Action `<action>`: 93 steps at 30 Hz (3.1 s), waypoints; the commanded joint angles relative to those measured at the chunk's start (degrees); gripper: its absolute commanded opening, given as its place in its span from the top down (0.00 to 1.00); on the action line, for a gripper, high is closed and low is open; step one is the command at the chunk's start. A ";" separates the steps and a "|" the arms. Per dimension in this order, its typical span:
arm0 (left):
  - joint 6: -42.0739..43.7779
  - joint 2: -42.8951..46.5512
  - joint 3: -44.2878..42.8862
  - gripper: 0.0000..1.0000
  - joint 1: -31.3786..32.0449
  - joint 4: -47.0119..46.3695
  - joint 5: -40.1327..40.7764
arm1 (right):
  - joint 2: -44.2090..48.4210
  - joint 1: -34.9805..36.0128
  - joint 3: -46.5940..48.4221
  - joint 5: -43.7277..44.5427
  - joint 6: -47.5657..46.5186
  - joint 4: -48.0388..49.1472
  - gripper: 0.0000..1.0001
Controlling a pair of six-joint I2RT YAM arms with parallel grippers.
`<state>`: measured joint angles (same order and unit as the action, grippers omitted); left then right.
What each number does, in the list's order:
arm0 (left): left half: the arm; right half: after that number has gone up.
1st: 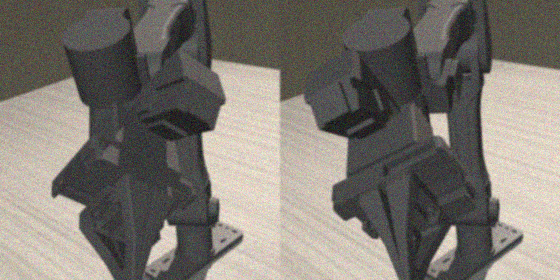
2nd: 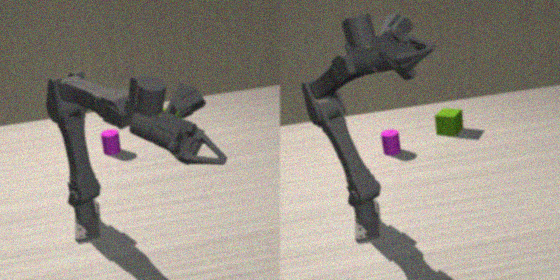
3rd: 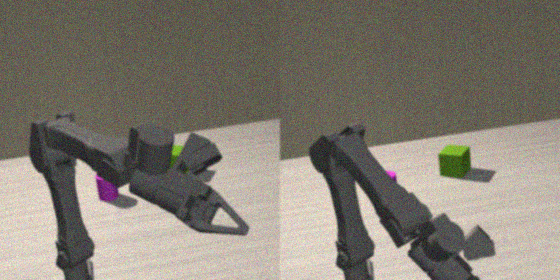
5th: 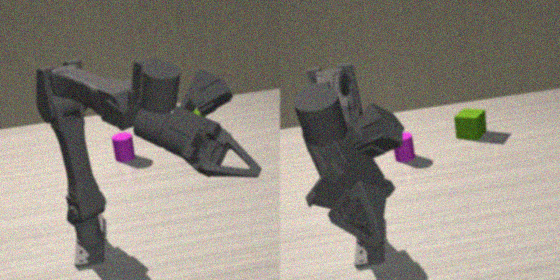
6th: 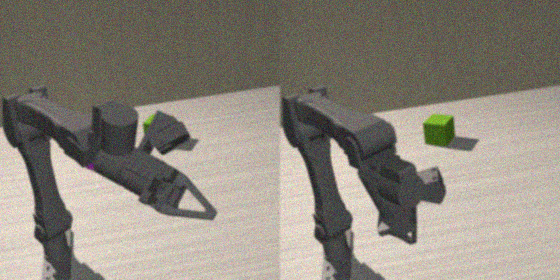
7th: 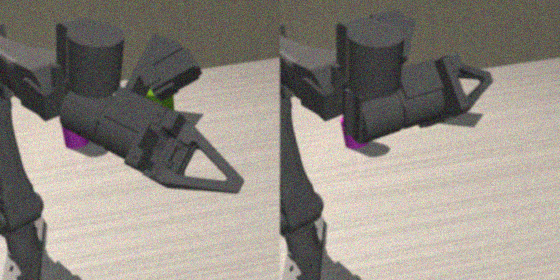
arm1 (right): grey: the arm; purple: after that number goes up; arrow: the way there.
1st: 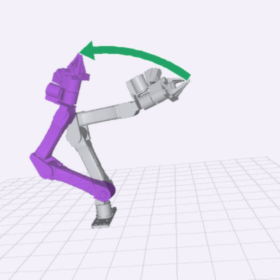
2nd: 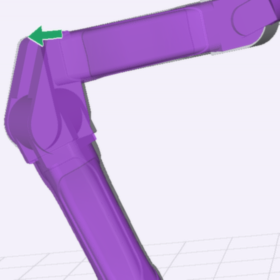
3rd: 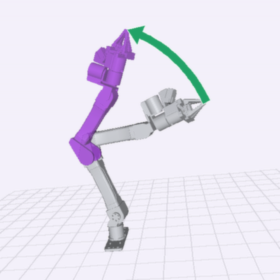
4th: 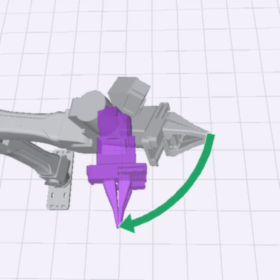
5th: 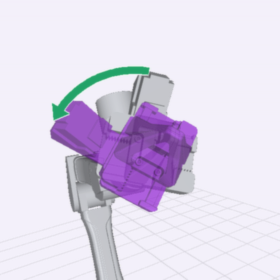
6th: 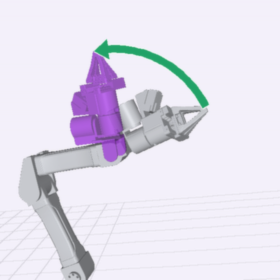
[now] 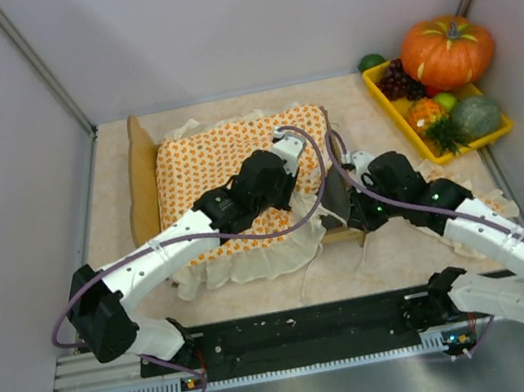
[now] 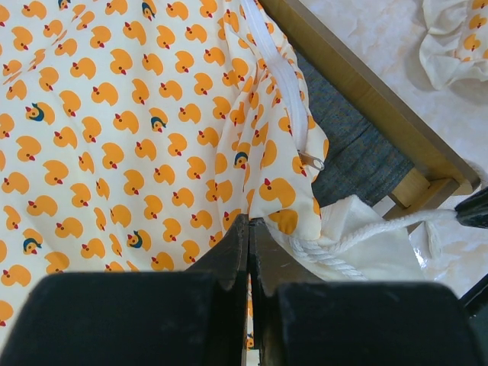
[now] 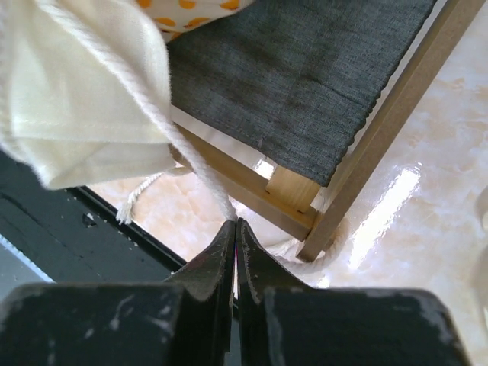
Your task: Set up the pet bed
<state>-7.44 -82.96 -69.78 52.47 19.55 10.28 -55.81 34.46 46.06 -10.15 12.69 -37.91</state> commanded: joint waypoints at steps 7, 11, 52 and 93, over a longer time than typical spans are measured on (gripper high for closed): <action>-0.64 2.98 1.05 1.00 -0.79 -3.12 -0.35 | 10.02 0.52 8.24 -1.45 4.89 0.47 1.00; -0.82 3.15 1.40 1.00 -0.79 -3.47 -0.70 | 9.23 0.52 12.72 -1.71 4.45 0.91 1.00; -4.69 7.46 5.79 1.00 -4.21 -4.87 0.44 | -2.10 1.05 6.85 0.49 8.32 -0.06 0.61; -6.44 9.13 8.78 1.00 -7.20 -6.54 -2.11 | -3.16 1.75 13.61 -10.94 16.41 15.32 1.00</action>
<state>-13.43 -76.18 -61.49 45.63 15.40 8.34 -59.20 35.48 56.62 -19.35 28.38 -25.26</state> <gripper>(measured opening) 0.009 0.013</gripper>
